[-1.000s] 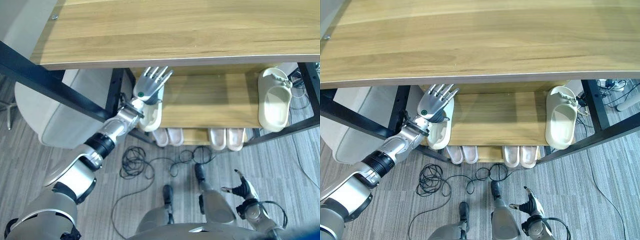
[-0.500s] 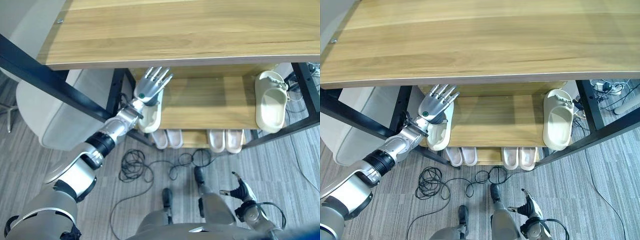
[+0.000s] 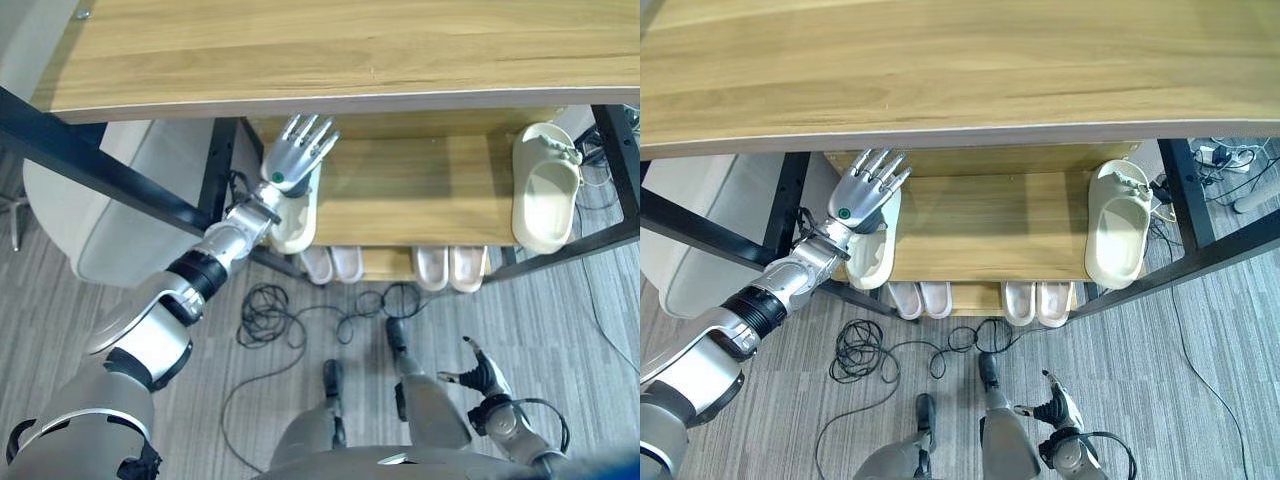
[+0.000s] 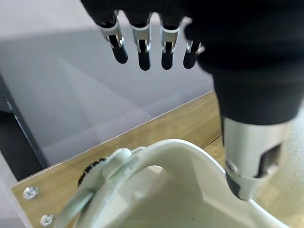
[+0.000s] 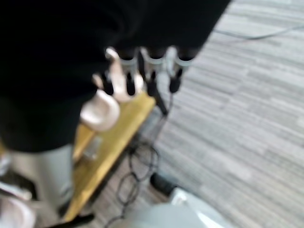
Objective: Arrange the slippers neatly on the shoe rack.
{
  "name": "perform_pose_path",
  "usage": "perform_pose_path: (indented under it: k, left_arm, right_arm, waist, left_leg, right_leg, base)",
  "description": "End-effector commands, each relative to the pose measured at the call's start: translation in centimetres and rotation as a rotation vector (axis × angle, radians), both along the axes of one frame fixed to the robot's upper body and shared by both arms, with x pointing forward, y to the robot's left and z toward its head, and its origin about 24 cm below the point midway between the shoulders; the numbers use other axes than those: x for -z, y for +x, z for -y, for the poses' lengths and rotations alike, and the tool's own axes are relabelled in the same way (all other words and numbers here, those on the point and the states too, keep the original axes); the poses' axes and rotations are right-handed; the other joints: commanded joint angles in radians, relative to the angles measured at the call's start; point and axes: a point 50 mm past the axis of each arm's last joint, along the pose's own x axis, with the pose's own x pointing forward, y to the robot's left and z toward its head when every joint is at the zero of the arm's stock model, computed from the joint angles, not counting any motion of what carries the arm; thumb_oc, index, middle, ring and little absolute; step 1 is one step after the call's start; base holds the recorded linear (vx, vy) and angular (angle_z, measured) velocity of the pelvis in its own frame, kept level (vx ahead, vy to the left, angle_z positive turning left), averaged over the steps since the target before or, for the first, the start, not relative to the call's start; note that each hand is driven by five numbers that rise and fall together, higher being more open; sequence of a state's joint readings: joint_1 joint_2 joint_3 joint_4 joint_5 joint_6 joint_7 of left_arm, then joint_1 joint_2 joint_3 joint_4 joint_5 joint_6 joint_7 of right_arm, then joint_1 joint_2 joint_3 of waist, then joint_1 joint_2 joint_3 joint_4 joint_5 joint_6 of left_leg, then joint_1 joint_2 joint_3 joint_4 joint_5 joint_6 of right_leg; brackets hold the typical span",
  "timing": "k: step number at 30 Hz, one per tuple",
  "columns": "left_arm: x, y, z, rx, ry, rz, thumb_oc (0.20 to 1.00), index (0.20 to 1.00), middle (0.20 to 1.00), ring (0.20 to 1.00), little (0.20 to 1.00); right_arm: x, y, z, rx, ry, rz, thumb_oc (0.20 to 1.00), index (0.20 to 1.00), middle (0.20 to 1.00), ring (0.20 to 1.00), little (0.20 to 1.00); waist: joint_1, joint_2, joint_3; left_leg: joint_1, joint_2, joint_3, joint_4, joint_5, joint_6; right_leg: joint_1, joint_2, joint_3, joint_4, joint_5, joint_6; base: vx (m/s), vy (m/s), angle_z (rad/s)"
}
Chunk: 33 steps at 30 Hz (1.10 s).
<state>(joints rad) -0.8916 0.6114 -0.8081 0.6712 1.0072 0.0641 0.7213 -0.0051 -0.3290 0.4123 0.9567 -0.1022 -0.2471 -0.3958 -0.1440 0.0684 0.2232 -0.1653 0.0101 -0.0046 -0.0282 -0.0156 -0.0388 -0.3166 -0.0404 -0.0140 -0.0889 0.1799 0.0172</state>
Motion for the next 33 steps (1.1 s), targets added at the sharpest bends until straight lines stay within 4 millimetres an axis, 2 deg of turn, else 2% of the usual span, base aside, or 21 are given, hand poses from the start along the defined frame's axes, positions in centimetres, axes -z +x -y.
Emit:
perform_pose_path:
  k: [1, 12, 19, 33]
  left_arm:
    - [-5.9, 0.9, -4.7, -0.144, 0.125, 0.214, 1.000, 1.000, 1.000, 1.000, 1.000]
    - [-7.4, 1.0, -4.9, -0.145, 0.203, 0.245, 1.000, 1.000, 1.000, 1.000, 1.000]
    - [-7.8, 0.2, -5.1, -0.111, 0.203, 0.258, 1.000, 1.000, 1.000, 1.000, 1.000]
    - [-8.9, 0.0, -5.9, -0.112, 0.228, 0.265, 1.000, 1.000, 1.000, 1.000, 1.000]
  right_arm:
    - [-1.4, 2.0, -0.7, -0.016, 0.054, 0.108, 1.000, 1.000, 1.000, 1.000, 1.000]
    - [-1.9, 2.8, -1.1, -0.014, 0.107, 0.140, 1.000, 1.000, 1.000, 1.000, 1.000]
    - [-1.4, 1.9, -1.4, 0.001, 0.140, 0.109, 1.000, 1.000, 1.000, 1.000, 1.000]
    - [-0.9, 1.8, -2.1, 0.004, 0.163, 0.076, 1.000, 1.000, 1.000, 1.000, 1.000]
  waist:
    - [0.024, -0.005, 0.014]
    - [0.028, -0.014, 0.022]
    - [0.036, -0.015, 0.013]
    - [0.046, -0.018, 0.019]
  left_leg:
    - [-0.125, -0.007, 0.010, 0.138, -0.043, -0.014]
    - [-0.145, -0.012, 0.009, 0.146, -0.043, -0.013]
    - [-0.143, -0.016, 0.003, 0.152, -0.046, -0.013]
    - [-0.160, -0.023, -0.001, 0.168, -0.045, -0.012]
  right_leg:
    - [-0.034, -0.080, -0.007, 0.225, -0.199, 0.125]
    - [-0.045, -0.085, -0.006, 0.220, -0.189, 0.130]
    - [-0.037, -0.085, -0.008, 0.227, -0.197, 0.128]
    - [-0.046, -0.091, -0.017, 0.233, -0.190, 0.128]
  base:
    - [0.00, 0.000, 0.00]
    - [0.00, 0.004, 0.00]
    - [0.00, 0.003, 0.02]
    - [0.00, 0.000, 0.00]
